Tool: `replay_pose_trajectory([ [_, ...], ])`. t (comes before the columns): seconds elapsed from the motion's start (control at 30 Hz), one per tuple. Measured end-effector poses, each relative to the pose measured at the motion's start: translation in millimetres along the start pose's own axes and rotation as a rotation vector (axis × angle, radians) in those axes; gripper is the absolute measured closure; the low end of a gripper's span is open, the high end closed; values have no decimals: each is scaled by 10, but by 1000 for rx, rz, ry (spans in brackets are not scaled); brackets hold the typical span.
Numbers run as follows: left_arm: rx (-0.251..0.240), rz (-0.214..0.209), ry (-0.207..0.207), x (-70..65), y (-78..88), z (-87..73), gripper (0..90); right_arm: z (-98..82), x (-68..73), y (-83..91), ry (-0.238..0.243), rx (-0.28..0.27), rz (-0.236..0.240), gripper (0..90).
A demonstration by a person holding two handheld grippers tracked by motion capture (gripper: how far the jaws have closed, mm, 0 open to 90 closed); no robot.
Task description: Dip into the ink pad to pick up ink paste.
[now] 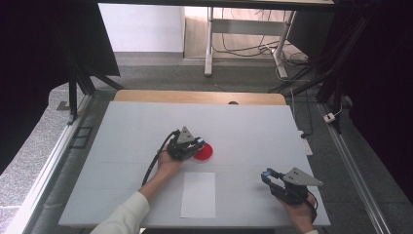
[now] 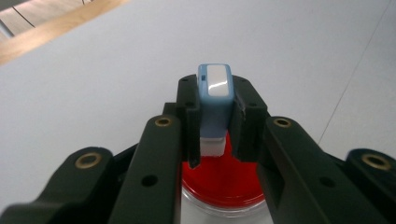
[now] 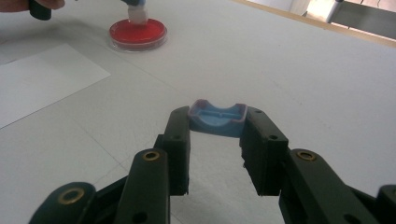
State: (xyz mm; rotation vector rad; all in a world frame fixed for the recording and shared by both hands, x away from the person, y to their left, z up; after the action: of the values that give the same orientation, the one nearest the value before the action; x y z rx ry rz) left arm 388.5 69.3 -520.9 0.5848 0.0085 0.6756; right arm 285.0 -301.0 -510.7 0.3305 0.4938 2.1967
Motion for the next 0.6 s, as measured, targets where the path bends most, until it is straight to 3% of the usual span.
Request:
replay_pose_trajectory([
  [0.3,-36,-18,26,3,58,45,754,2,2,1,-1,-1,1,636],
  [0.6,-64,-66,55,60,123,50,754,-1,-9,0,1,4,-2,635],
])
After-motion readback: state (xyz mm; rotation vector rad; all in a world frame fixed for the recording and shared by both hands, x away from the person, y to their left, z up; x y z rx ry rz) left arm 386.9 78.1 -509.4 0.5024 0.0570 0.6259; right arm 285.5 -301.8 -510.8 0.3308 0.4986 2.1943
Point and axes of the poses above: each handheld gripper's, and its own axes: y roughly backward along the jaws, z roughly out of its top, x roughly to its left, the point moved 1 cm from there along -y, roughly forward along the jaws, and after that the axes turned 10 degrees about -y, right-handed, at the moved point
